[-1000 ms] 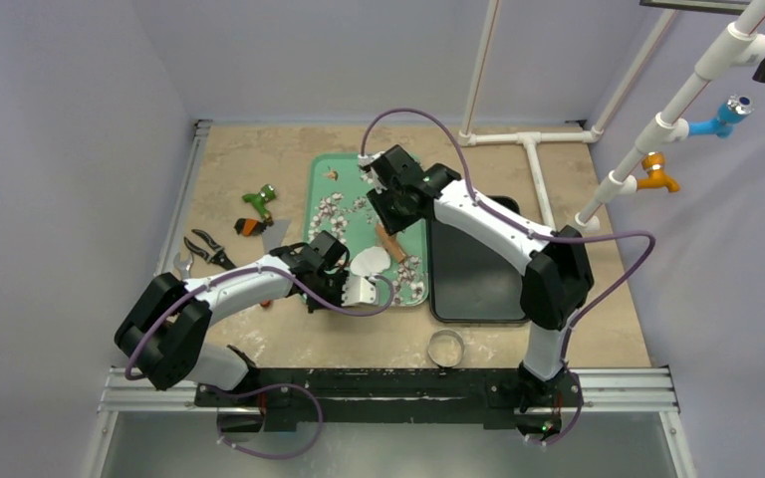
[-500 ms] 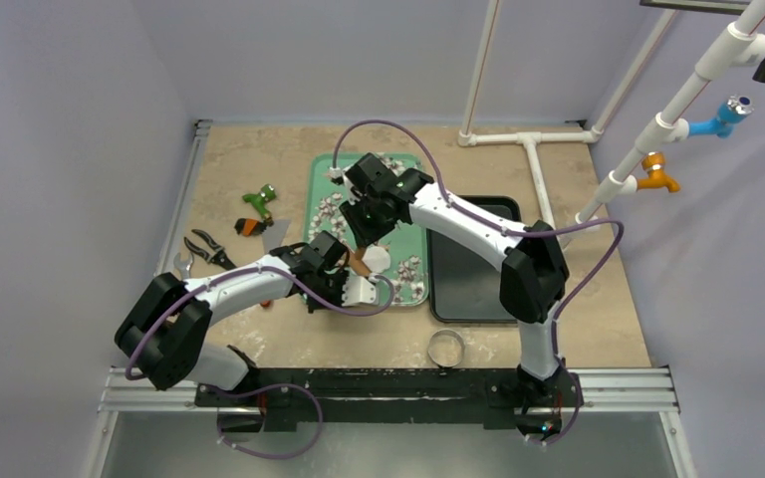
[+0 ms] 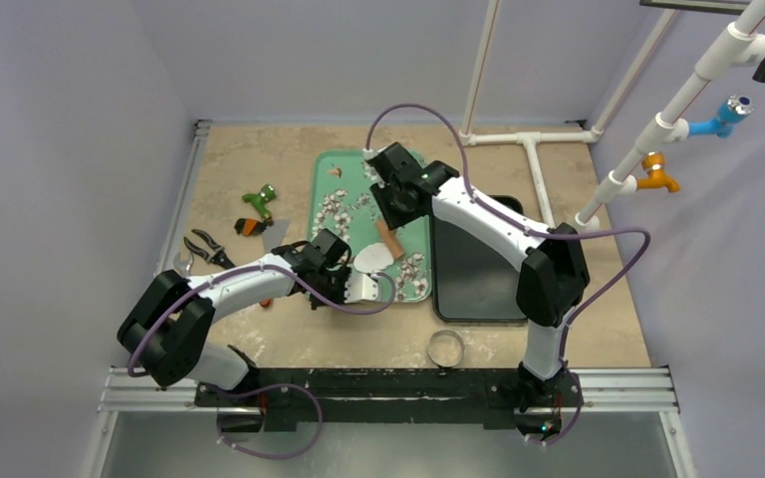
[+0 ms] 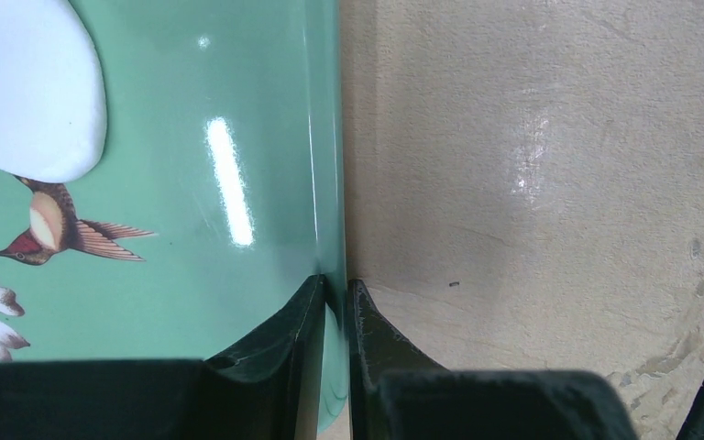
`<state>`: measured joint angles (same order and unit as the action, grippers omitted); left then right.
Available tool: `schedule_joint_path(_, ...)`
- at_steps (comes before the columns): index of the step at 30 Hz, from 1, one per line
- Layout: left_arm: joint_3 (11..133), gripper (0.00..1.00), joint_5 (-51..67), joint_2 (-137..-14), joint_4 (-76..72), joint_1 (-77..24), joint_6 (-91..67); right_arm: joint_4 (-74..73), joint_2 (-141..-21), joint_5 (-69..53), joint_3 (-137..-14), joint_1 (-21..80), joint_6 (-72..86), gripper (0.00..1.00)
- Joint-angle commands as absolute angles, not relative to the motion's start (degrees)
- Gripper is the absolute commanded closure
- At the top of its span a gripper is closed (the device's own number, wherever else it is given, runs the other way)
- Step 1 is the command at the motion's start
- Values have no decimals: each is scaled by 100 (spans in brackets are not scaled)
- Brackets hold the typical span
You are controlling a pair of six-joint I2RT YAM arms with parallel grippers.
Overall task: Roll out the dumpling wrappers from the dough
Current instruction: Flatten out the dough on the work surface.
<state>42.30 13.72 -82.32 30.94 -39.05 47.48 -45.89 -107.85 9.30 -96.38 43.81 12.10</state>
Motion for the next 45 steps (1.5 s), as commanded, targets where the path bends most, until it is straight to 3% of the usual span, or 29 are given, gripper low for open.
schedule_joint_path(1,4147,100,1380,-8431,3733,-3918,4659,-4874,-10869,2223,-9422,3887,824,100)
schedule_joint_path(8,4148,100,1358,-8430,3719,-3912,4621,-5159,-10832,2171,-9843,3822,790,100)
schedule_joint_path(19,4195,100,1340,-8475,3711,-3868,4474,-4800,-10546,-338,-10645,4685,740,100)
schedule_joint_path(29,4193,100,1383,-8459,3723,-3867,4476,-4996,-11152,-30,-10294,4439,745,100)
schedule_joint_path(38,4192,100,1433,-8451,3723,-3826,4473,-4739,-10905,1689,-9386,3772,815,100)
schedule_joint_path(45,4219,100,1450,-8474,3752,-3806,4465,-4682,-10533,2021,-9179,3588,775,100)
